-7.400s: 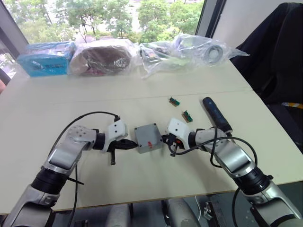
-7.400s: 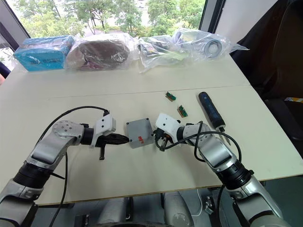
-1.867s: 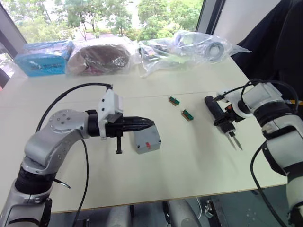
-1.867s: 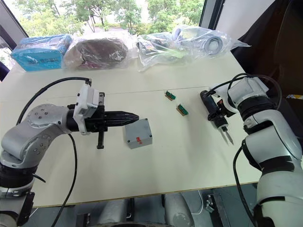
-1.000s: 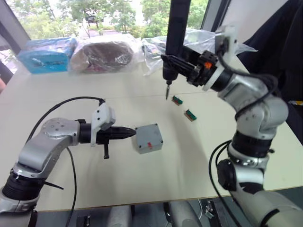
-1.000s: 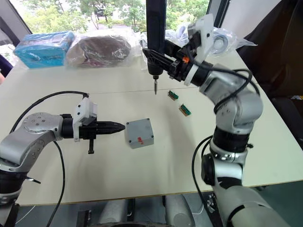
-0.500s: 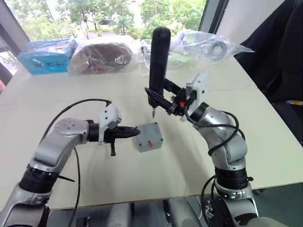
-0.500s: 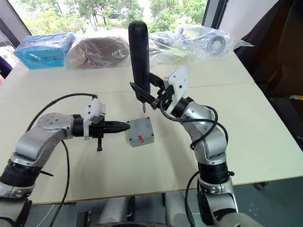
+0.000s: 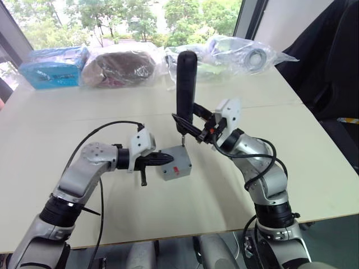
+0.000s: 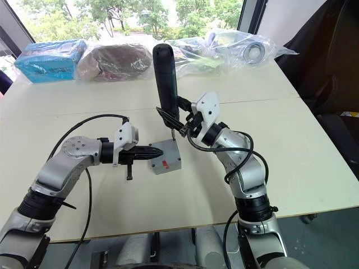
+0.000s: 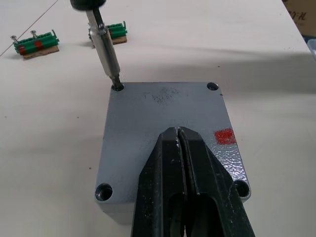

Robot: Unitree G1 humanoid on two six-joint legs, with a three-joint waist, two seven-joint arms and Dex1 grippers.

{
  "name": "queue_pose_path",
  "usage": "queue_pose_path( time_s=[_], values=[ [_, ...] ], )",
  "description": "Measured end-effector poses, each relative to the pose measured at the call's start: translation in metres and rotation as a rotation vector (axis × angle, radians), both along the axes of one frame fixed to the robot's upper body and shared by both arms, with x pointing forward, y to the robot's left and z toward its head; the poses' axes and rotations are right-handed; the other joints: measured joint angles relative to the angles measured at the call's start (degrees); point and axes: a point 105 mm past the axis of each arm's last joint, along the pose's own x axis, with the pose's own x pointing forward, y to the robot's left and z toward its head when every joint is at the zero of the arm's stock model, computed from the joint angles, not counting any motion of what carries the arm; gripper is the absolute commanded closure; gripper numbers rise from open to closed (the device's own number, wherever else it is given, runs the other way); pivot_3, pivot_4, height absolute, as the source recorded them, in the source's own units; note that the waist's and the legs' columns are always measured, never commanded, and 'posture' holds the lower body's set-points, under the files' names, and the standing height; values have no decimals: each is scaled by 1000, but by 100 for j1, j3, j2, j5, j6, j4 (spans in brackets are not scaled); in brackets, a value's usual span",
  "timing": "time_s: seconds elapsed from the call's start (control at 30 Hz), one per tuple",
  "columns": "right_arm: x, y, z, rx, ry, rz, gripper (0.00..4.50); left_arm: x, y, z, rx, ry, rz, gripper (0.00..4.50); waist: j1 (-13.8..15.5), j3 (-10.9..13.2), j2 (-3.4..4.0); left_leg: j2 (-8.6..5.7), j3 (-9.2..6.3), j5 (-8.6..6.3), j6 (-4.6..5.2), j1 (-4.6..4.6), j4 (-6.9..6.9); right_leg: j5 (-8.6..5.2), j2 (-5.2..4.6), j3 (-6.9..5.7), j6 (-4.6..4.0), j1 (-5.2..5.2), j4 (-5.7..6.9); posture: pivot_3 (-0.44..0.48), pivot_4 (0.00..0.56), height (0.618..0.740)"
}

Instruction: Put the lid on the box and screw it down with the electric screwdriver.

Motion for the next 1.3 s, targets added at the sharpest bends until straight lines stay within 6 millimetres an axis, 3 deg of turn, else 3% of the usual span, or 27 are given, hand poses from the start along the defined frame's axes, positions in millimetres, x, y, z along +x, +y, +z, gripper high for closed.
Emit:
queue_pose_path(
  time_s=[0.4,0.87,1.0,1.3],
  values=[
    [-3,3,-8,-33,-42,6,2651,0,0,-2,8,5,-3,4500,-2,-2,-1,0,0,0,0,46,-1,-2,0,0,1,43,0,0,150,740],
    [4,4,-25,-58,53,-56,2651,2,1,-11,40,6,6,4500,-1,-118,-26,0,0,-1,1,113,-6,-35,0,3,4,111,-8,0,150,740],
    [6,3,-29,-67,73,-73,2651,3,1,-14,39,15,11,4500,-4,-129,-35,1,1,-3,1,190,-27,-41,-2,5,7,187,-37,0,150,740],
    [4,6,-33,-94,73,-77,2651,2,2,-19,48,11,13,4500,-2,-211,-41,2,2,-2,0,208,-81,-42,-2,10,5,190,-66,0,150,740]
  ],
)
